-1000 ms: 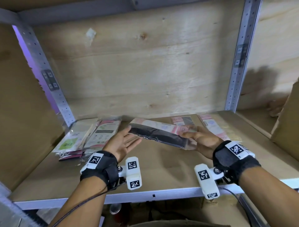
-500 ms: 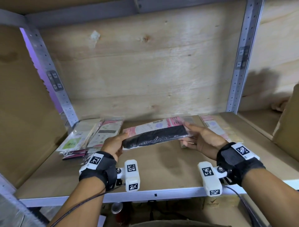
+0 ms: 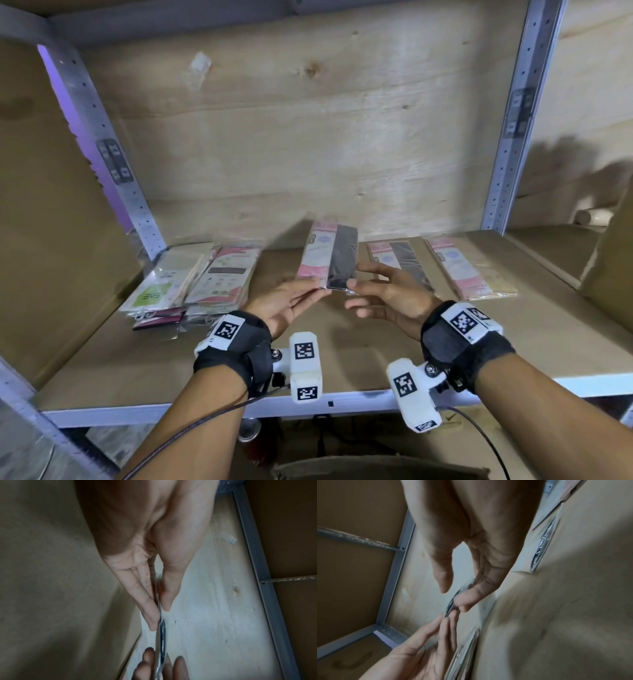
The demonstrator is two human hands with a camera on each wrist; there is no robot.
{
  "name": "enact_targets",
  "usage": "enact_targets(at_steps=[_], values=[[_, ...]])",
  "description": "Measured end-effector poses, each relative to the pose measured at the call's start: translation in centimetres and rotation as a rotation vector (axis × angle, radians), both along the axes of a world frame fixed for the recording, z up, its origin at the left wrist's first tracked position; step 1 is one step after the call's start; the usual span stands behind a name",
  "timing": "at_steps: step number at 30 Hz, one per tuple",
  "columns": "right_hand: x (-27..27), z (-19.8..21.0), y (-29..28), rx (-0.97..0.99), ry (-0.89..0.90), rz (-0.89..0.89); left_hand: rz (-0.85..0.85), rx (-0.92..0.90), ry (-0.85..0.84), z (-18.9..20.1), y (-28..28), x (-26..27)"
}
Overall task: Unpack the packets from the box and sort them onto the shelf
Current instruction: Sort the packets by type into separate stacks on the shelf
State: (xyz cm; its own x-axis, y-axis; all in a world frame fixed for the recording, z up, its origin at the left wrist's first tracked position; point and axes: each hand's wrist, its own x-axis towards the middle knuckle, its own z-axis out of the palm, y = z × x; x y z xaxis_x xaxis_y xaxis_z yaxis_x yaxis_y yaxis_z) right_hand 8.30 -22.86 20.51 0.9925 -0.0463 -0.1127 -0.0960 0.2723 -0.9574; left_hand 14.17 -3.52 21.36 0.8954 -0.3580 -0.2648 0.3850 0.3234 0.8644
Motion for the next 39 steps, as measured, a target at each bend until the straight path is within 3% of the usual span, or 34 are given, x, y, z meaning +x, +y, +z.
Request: enact_targets(at_steps=[4, 9, 20, 23, 29, 36, 39], values=[[0.3, -0.6, -0.1, 0.006, 0.006, -0.073, -0.108, 0.144, -0.095, -0.5, -0.1, -0.3], [0.1, -0.7, -0.8, -0.075, 0.01, 0.03, -0.149, 0.376, -0.156, -0.8, -0.1, -0.6], [-0.6, 0.2, -2.9, -0.159, -0.033, 0.127, -0.38, 0.273, -0.086, -0.3, 1.4, -0.6], [-0.7, 0.1, -3.9, -0.192, 0.002, 0.135, -0.272, 0.326, -0.114, -0.5, 1.5, 0.3], [-0.7, 0.0, -6.0, -0.347, 0.051, 0.138, 0.106, 0.155, -0.196, -0.3, 3.0, 3.2], [-0.2, 0.2, -7.2, -0.494, 0.085, 0.079, 0.203, 0.501, -0.292, -1.4, 3.9, 5.3], [0.0, 0.0, -7.7, -0.559, 0.059, 0.08, 0.195, 0.526, -0.294, -1.8, 4.2, 5.8]])
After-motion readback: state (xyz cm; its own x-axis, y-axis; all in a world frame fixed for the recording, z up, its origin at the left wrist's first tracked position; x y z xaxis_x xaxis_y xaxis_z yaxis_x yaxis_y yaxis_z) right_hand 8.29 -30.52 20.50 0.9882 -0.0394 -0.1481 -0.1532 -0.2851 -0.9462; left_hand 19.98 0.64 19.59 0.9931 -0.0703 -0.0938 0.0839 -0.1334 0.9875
